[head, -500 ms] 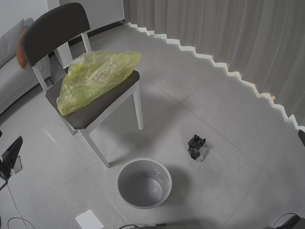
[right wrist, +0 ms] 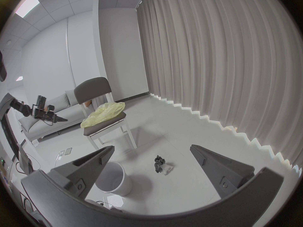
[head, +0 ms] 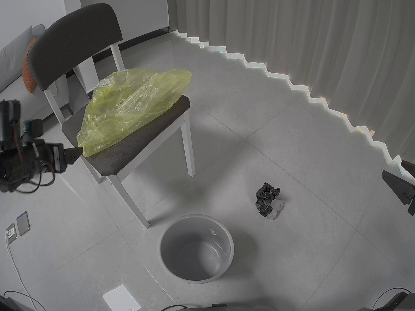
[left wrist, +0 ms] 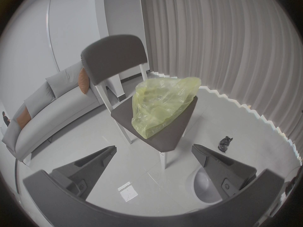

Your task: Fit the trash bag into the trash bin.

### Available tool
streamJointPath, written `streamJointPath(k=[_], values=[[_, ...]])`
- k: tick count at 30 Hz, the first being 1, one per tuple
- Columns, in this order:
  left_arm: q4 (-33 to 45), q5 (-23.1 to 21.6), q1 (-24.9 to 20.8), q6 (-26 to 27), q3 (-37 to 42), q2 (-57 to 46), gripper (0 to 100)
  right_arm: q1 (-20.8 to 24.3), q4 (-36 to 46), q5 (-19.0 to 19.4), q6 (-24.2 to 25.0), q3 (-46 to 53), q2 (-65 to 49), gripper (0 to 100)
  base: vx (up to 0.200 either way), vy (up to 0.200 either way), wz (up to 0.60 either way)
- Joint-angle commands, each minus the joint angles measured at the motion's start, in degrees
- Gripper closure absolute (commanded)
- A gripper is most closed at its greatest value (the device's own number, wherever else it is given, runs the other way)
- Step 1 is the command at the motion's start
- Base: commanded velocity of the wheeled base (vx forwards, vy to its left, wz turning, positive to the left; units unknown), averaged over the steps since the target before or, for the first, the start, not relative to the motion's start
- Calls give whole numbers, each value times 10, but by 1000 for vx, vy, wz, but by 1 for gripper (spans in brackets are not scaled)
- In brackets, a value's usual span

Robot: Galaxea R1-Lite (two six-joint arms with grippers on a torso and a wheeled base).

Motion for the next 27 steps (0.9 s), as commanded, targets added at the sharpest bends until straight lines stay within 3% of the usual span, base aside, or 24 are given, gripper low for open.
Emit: streamJointPath(k=[1,6,11,27], values=[[-2,48,-3,3,-129,202,0,4,-8,1,1,2,31,0,0,0,0],[2,66,-4,9,-183,250,0,4,-8,1,1,2,31,0,0,0,0],[-1,74,-3,49,-187,269,0,4,-8,1,1,2,40,0,0,0,0],[-1,82,21,53,-250,315,0,3,-9,1,2,8,54,0,0,0,0]])
